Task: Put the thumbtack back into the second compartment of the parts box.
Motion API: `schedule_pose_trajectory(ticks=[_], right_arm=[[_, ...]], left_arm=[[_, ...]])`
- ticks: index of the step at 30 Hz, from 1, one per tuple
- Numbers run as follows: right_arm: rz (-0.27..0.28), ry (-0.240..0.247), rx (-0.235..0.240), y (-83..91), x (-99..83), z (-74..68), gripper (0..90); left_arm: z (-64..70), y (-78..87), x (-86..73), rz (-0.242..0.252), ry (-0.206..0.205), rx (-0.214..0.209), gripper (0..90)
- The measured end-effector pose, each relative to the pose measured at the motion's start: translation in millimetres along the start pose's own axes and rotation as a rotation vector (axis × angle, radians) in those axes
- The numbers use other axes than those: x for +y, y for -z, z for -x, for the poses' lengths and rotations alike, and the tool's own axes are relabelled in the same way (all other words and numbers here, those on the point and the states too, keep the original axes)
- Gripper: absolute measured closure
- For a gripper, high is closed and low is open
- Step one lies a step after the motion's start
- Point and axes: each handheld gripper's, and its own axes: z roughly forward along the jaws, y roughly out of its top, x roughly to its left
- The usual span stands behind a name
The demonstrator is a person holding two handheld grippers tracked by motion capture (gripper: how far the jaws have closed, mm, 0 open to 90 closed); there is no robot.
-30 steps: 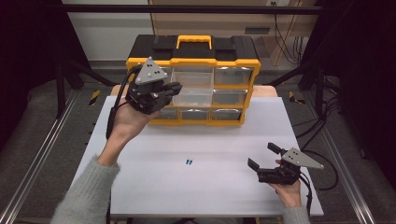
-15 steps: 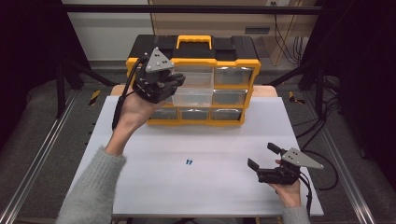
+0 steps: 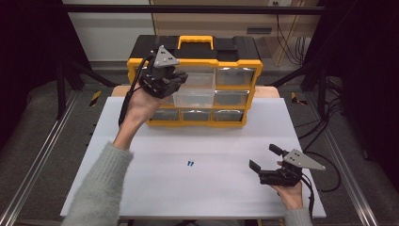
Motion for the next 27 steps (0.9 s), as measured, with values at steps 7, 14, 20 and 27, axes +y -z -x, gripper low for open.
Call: schedule_pose_trajectory(ticks=[7, 14, 20, 27], right_arm=[[0.006, 0.004, -0.005, 0.4, 0.1, 0.7, 0.3], [0.014, 0.008, -0.009, 0.2, 0.1, 1.0, 0.3], [0.011, 0.035, -0.004, -0.2, -0.6, 2.7, 0.3], [0.01, 0.008, -0.007, 0.0, 0.0, 0.8, 0.3]], left_arm=[[-3.7, -8.8, -2.5, -0.023, -0.008, 0.003, 83.8], [-4.5, -18.4, -6.0, -0.034, 0.001, 0.009, 83.8], [-7.9, -24.9, -10.7, -0.067, -0.007, 0.016, 83.7], [-7.7, -31.4, -13.2, -0.093, -0.008, 0.018, 83.7]])
